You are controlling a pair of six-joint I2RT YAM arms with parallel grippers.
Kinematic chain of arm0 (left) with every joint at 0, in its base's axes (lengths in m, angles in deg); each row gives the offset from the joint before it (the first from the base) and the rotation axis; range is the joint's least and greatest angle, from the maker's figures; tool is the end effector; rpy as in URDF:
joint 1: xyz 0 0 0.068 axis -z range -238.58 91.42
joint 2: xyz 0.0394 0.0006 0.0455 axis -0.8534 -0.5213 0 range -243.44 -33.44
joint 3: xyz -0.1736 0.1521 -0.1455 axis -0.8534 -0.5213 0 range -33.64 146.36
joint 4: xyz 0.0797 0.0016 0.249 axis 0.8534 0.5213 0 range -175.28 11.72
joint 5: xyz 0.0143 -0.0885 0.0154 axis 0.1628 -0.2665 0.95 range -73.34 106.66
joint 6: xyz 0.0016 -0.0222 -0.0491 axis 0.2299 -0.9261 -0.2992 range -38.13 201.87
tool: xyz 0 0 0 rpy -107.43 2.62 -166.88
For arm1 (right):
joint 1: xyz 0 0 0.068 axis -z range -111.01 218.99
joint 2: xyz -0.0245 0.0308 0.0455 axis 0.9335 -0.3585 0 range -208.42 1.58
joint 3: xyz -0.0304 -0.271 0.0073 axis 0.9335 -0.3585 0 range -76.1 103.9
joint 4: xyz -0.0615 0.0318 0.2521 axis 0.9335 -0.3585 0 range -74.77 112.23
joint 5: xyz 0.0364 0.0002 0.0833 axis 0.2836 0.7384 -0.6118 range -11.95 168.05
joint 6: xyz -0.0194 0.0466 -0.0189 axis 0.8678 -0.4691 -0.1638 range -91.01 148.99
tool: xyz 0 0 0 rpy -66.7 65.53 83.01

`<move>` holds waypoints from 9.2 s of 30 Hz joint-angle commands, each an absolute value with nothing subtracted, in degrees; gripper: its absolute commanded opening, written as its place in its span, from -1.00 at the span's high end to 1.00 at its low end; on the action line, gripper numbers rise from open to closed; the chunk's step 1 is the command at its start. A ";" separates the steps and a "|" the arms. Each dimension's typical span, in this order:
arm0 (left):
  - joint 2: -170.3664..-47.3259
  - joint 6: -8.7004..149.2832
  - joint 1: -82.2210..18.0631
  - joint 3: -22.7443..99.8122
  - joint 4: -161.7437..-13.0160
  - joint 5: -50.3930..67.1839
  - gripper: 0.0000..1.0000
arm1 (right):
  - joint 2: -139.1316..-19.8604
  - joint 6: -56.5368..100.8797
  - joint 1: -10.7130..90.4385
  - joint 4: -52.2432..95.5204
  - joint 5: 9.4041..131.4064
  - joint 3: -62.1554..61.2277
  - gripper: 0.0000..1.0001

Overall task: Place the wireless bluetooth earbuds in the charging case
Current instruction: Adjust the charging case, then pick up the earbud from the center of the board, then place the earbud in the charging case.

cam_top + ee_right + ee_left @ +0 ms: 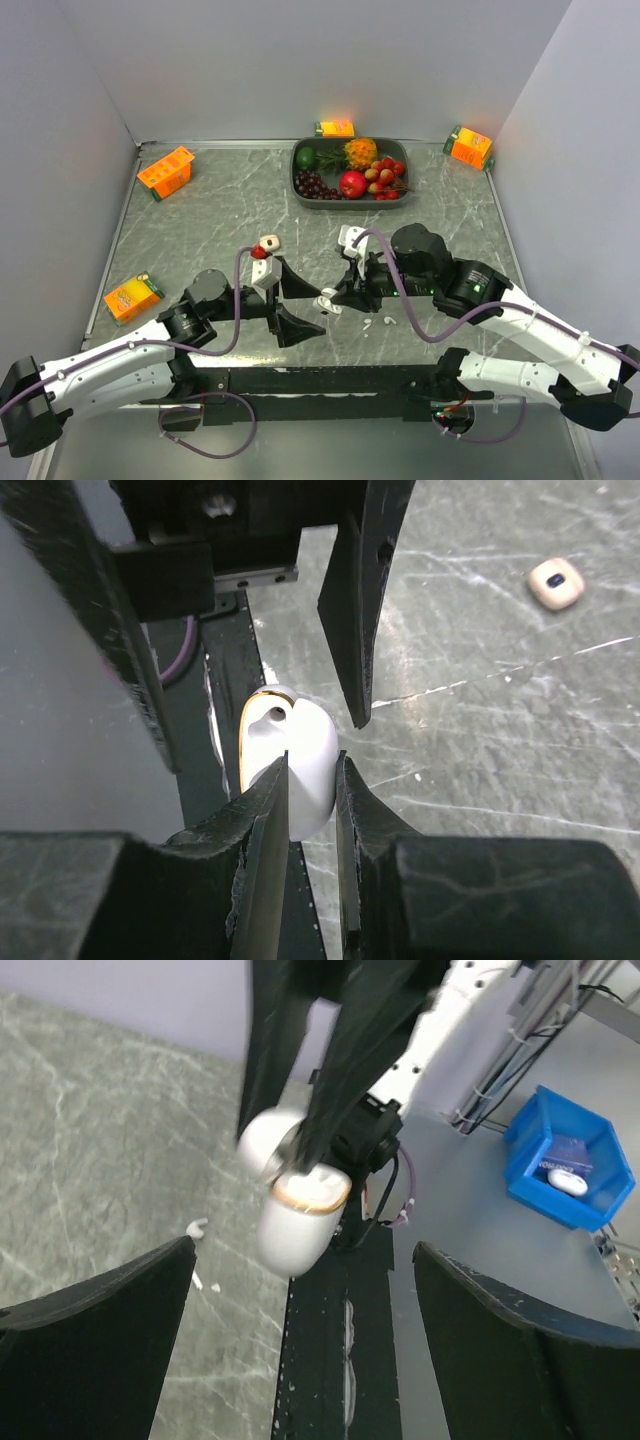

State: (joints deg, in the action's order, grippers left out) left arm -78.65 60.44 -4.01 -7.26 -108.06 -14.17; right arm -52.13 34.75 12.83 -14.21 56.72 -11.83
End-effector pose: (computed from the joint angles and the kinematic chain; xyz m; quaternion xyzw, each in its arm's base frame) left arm 0.0950 -0.1651 0.2858 0.3738 0.5751 -0.5768 0.4437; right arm 0.0951 0.1650 0.3833 -0.5127 0.6637 0.3639 0.4052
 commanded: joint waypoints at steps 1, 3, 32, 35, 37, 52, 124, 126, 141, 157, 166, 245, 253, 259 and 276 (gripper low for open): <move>-79.40 63.41 -4.26 -5.69 -114.46 -19.19 -0.88 | -52.20 35.84 12.21 -11.69 54.76 -12.55 1.00; -80.54 63.33 -4.26 -5.51 -114.98 -20.34 -0.85 | -52.64 35.93 12.12 -11.43 54.41 -12.64 1.00; -83.45 64.20 -4.18 -4.98 -114.89 -23.34 0.45 | -55.02 34.17 11.68 -10.20 53.17 -11.41 1.00; -82.75 63.42 -4.26 -6.03 -116.12 -22.72 0.78 | -54.93 33.91 11.68 -10.20 53.17 -11.32 1.00; -82.40 62.01 -4.26 -6.74 -118.05 -22.37 0.87 | -54.58 33.65 11.60 -10.11 53.44 -11.23 1.00; -82.04 61.22 -4.17 -5.51 -113.23 -18.06 0.98 | -52.56 26.79 11.95 -9.14 60.90 -7.81 -0.70; -48.29 55.86 1.71 -23.35 -104.35 28.26 0.98 | -70.48 -22.43 23.90 -6.51 81.65 -41.38 0.01; -48.21 55.68 1.71 -23.35 -104.26 28.35 0.98 | -70.57 -22.34 24.25 -5.90 81.74 -41.64 0.02; -48.65 55.07 1.89 -23.44 -104.17 28.43 0.98 | -72.77 -22.08 24.60 -4.48 82.18 -42.52 0.36; -50.22 55.68 1.98 -23.35 -106.01 27.56 0.98 | -57.93 -14.70 20.58 -12.74 98.32 -32.95 1.00; -56.99 58.66 2.07 -22.39 -112.87 22.64 0.98 | -51.94 -0.91 9.49 -12.31 115.92 -20.12 1.00; -73.87 70.01 3.03 -18.96 -131.77 16.48 0.98 | -66.88 16.42 -22.24 7.82 142.65 -12.73 1.00; -73.69 69.74 3.03 -18.61 -131.07 16.48 0.98 | -67.41 17.03 -22.24 8.09 140.19 -12.99 1.00; -73.52 69.39 3.12 -18.52 -131.07 16.48 0.98 | -67.94 14.58 -21.37 5.72 139.22 -12.64 1.00; -73.43 69.21 3.12 -18.61 -131.24 16.48 0.98 | -68.82 14.39 -20.75 4.65 138.78 -12.03 1.00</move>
State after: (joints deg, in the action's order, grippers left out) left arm -74.08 70.12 2.76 -21.25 -127.38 16.89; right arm -68.70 14.88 -21.05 5.11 139.06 -13.51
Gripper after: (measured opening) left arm 0.330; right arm 0.277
